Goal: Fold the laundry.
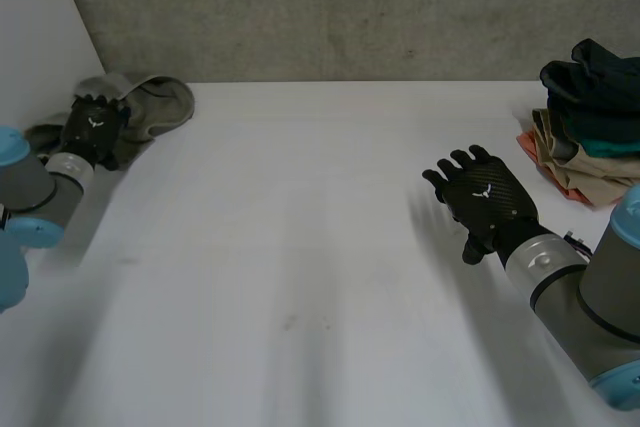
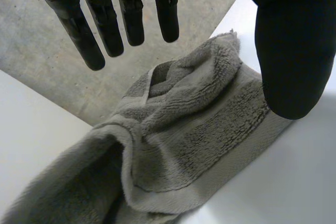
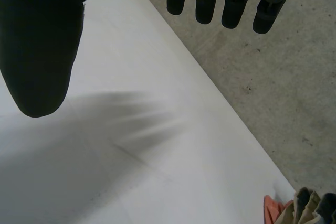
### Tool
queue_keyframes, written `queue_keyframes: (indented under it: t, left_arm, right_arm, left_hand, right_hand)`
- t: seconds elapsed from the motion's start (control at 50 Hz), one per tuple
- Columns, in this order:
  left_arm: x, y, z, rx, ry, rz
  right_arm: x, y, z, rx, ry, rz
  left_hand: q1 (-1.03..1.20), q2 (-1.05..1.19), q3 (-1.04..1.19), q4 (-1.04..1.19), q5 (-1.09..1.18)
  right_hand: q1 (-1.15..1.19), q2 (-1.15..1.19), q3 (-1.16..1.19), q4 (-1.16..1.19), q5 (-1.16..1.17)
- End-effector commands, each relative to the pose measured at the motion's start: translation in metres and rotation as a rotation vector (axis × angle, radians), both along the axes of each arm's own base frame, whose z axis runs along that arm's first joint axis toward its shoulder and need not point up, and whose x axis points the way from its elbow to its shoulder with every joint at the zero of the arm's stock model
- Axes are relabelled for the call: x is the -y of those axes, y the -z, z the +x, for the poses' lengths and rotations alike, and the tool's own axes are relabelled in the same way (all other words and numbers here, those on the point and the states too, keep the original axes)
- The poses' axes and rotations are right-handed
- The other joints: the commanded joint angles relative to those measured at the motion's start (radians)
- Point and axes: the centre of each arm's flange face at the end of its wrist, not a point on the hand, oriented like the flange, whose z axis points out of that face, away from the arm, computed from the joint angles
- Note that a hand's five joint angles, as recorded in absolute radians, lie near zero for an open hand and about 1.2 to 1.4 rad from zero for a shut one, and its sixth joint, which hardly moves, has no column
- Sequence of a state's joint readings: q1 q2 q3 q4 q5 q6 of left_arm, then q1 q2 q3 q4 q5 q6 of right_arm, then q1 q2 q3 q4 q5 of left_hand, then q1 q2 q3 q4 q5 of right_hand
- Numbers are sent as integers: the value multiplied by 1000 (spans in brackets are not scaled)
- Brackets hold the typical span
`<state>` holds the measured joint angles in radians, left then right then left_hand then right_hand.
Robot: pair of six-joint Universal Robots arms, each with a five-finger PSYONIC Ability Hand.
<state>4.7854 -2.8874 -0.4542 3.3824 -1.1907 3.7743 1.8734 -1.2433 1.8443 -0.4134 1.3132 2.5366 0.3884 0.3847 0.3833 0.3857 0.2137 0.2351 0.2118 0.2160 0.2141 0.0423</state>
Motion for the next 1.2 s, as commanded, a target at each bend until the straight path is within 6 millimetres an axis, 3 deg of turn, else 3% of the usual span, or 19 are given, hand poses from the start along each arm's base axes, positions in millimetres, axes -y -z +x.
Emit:
queue_keyframes:
  t: [0.02, 0.14, 0.32, 0.74, 0.9, 1.2]
  left_arm:
    - [8, -1, -1, -20, 27, -39]
    - [9, 2, -2, -26, 50, -51]
    - [10, 2, -4, -19, 84, -80]
    - [5, 15, 7, -21, 98, -6]
    - [-1, 18, 7, -25, 133, 26]
    - [1, 20, 16, -23, 114, 23]
  right_arm:
    - [1, -2, 0, 2, -5, -10]
    - [1, -2, 0, 2, -6, -9]
    - [1, -2, 1, 4, -23, -10]
    - [3, -2, 0, 4, -20, -14]
    - [4, 0, 1, 1, -20, -7]
    - [4, 1, 1, 0, -20, -6]
  left_hand:
    - [145, 149, 150, 148, 145]
    - [406, 410, 411, 409, 406]
    - [588, 592, 593, 591, 589]
    - [433, 437, 438, 436, 433]
    - [278, 281, 283, 280, 278]
    - [277, 281, 282, 280, 277]
  right_hand:
    - [-61, -37, -41, -40, -42]
    - [-61, -37, -41, -40, -42]
    - [-61, -37, -41, -40, -42]
    - [-61, -37, -41, -40, -42]
    - [-61, -37, -41, -40, -42]
    - [-61, -37, -41, -40, -42]
